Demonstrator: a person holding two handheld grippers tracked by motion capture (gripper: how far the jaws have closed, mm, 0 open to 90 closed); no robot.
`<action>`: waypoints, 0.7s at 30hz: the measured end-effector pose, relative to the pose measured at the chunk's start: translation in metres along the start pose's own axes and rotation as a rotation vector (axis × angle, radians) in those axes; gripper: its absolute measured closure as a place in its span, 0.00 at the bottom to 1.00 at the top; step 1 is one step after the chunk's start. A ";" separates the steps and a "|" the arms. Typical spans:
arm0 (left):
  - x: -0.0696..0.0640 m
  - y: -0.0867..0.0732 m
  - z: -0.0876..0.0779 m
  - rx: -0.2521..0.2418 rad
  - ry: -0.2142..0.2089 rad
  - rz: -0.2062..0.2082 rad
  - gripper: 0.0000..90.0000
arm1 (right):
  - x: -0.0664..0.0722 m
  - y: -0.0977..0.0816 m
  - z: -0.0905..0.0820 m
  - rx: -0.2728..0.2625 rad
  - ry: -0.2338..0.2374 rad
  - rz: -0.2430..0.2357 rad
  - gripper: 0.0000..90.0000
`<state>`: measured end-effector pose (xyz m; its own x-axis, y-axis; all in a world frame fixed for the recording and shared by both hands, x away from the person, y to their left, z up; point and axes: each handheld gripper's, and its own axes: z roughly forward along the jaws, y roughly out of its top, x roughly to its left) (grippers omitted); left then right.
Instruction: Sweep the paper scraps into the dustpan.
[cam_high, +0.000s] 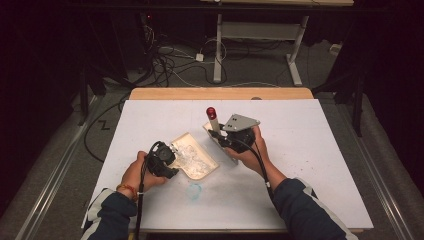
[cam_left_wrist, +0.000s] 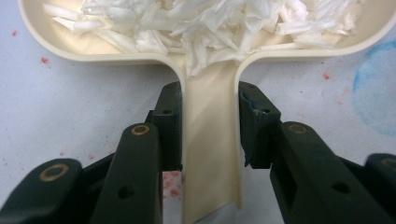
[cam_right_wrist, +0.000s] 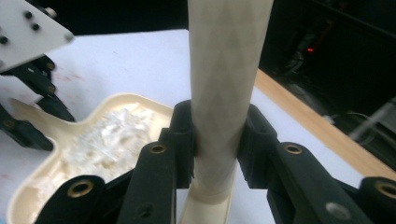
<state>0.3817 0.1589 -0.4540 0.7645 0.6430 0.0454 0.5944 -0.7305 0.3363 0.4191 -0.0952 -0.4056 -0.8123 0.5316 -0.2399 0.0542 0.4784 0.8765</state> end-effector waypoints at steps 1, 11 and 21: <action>0.000 0.000 0.000 0.000 -0.003 0.001 0.70 | 0.002 0.000 0.001 0.001 0.013 -0.003 0.79; 0.001 0.000 -0.001 -0.001 0.000 0.003 0.70 | 0.025 0.016 -0.008 -0.050 0.140 -0.043 0.79; 0.003 -0.001 0.000 -0.008 -0.012 -0.011 0.71 | 0.010 0.017 -0.029 -0.061 0.054 0.000 0.79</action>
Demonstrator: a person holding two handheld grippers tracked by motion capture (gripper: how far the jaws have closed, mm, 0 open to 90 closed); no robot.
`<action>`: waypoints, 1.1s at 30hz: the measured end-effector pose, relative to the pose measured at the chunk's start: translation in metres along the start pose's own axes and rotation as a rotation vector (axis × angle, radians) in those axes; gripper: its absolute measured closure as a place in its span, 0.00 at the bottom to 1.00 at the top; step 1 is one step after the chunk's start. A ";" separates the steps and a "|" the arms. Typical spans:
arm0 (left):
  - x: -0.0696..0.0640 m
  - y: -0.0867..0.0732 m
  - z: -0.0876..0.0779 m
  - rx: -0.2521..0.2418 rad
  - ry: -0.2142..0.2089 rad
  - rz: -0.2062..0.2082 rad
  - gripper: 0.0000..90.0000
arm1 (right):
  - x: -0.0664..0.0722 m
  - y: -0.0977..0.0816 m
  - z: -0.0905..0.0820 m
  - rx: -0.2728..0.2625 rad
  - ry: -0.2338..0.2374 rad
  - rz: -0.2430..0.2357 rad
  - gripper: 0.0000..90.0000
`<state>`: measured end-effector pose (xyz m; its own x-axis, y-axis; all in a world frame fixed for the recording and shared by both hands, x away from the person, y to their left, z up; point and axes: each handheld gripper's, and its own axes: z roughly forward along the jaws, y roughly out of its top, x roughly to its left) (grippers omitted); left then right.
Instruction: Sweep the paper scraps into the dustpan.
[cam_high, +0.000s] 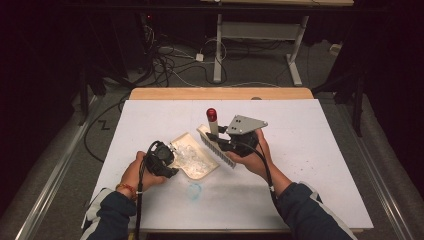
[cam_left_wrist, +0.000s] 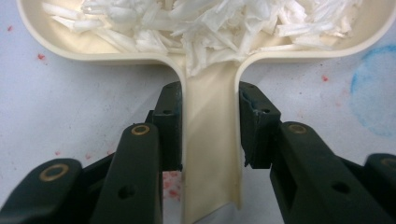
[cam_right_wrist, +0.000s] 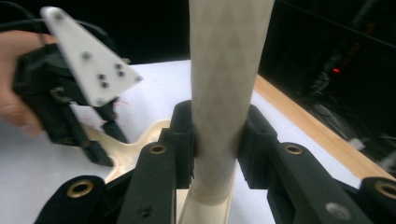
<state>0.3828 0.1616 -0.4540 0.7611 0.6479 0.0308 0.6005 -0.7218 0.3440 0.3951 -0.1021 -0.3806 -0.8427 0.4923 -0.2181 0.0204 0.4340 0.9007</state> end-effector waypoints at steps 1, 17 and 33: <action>0.000 0.000 0.000 0.001 0.003 0.002 0.71 | -0.002 -0.002 0.001 0.005 -0.011 0.006 0.79; 0.002 -0.002 0.000 -0.008 -0.015 -0.010 0.71 | 0.011 -0.018 0.012 0.039 0.060 0.040 0.79; 0.003 -0.005 0.000 -0.033 -0.017 -0.096 0.71 | -0.012 -0.030 -0.046 0.006 -0.025 0.090 0.79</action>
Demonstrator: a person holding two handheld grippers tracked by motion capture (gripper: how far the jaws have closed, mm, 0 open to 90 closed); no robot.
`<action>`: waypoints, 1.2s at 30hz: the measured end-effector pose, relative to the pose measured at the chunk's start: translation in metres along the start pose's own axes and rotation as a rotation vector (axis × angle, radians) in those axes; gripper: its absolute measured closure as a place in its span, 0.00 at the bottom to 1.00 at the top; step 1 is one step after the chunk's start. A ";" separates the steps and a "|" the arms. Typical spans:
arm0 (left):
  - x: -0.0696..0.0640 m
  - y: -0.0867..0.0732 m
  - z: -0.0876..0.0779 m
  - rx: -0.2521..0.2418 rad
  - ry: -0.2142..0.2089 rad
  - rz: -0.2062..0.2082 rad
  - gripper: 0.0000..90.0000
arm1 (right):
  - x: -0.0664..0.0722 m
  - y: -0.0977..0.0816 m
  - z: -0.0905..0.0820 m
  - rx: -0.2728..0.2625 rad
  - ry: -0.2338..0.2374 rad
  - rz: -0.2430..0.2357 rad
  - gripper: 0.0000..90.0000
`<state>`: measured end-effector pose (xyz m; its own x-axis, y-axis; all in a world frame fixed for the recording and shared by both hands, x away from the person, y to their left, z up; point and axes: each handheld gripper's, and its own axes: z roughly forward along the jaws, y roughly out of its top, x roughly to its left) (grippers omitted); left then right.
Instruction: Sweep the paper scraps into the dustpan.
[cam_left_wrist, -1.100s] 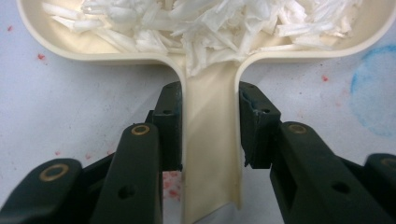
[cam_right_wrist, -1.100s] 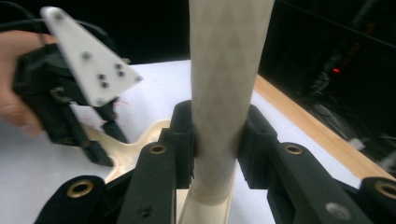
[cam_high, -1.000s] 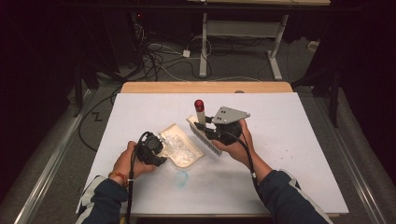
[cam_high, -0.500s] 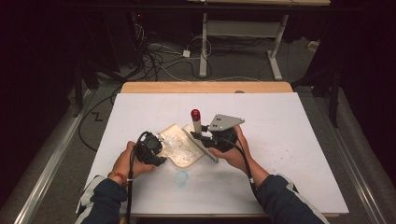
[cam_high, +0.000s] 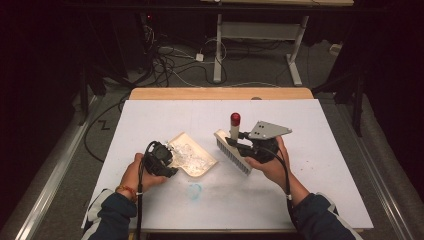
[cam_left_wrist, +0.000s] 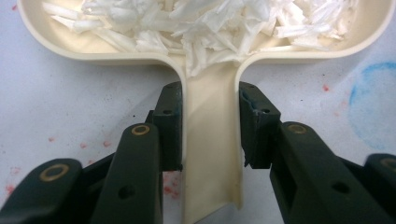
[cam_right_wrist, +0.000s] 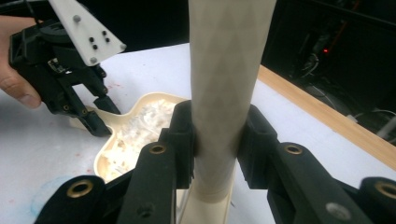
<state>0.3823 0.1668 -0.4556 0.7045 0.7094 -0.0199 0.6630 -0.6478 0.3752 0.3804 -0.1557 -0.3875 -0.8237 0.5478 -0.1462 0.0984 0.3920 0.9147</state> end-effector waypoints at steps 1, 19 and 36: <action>0.000 0.000 0.000 -0.003 0.003 -0.004 0.71 | 0.000 0.000 0.000 0.000 0.000 0.000 0.79; 0.003 -0.004 -0.001 -0.014 0.006 -0.034 0.71 | -0.014 -0.010 -0.067 0.006 -0.027 0.018 0.79; 0.013 -0.016 -0.008 -0.057 0.013 -0.122 0.71 | -0.009 -0.023 -0.111 0.023 0.016 0.038 0.79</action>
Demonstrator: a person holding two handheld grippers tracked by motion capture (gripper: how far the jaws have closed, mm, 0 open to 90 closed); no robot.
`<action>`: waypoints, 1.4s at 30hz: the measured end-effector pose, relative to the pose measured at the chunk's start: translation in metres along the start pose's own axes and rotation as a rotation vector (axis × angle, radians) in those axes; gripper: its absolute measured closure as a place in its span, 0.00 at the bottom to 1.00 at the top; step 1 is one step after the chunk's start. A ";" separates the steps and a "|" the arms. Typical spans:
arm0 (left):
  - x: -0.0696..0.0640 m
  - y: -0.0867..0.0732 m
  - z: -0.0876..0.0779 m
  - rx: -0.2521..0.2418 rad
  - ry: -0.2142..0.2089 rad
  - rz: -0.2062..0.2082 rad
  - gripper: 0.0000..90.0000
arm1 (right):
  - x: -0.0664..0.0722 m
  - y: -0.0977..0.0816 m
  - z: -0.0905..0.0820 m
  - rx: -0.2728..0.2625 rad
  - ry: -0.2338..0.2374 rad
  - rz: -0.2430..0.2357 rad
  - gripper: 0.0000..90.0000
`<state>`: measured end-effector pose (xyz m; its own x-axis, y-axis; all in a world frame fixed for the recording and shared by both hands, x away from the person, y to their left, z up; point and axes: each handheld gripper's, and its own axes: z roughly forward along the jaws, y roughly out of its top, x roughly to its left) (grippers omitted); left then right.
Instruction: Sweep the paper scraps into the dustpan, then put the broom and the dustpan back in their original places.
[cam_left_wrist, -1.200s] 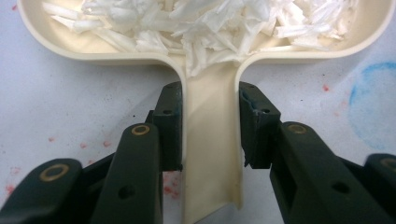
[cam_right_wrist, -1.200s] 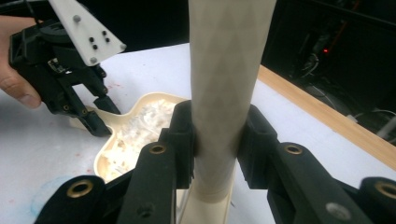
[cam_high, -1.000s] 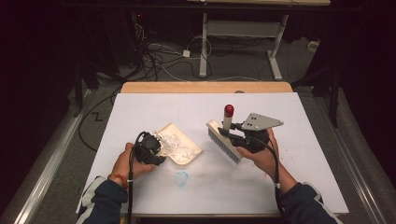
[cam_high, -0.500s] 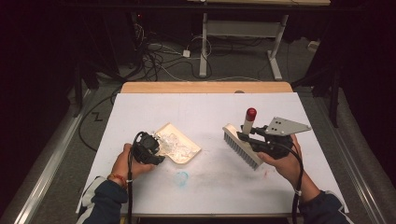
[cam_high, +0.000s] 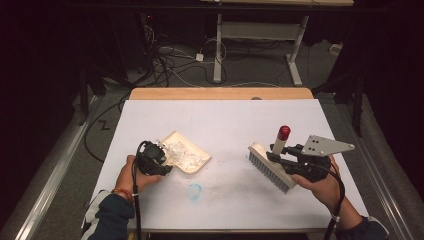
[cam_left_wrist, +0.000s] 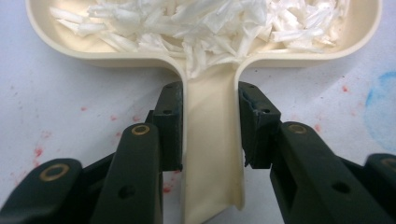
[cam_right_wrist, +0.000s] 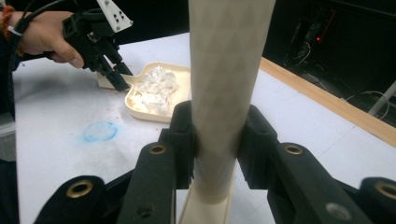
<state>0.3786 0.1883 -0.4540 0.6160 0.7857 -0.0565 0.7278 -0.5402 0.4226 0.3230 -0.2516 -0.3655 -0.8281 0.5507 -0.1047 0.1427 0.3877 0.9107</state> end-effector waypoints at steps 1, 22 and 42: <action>0.001 -0.001 -0.001 -0.004 0.000 -0.010 0.70 | 0.000 -0.001 -0.003 -0.002 0.006 -0.001 0.79; 0.033 -0.020 -0.001 -0.078 0.036 -0.215 0.70 | 0.001 -0.013 -0.022 0.036 0.164 0.025 0.79; -0.007 -0.032 -0.007 -0.118 0.026 -0.142 0.52 | -0.027 -0.028 -0.006 0.151 0.106 0.039 0.74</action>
<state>0.3486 0.2019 -0.4612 0.5005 0.8599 -0.1000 0.7656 -0.3857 0.5149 0.3383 -0.2817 -0.3855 -0.8717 0.4895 -0.0207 0.2487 0.4785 0.8421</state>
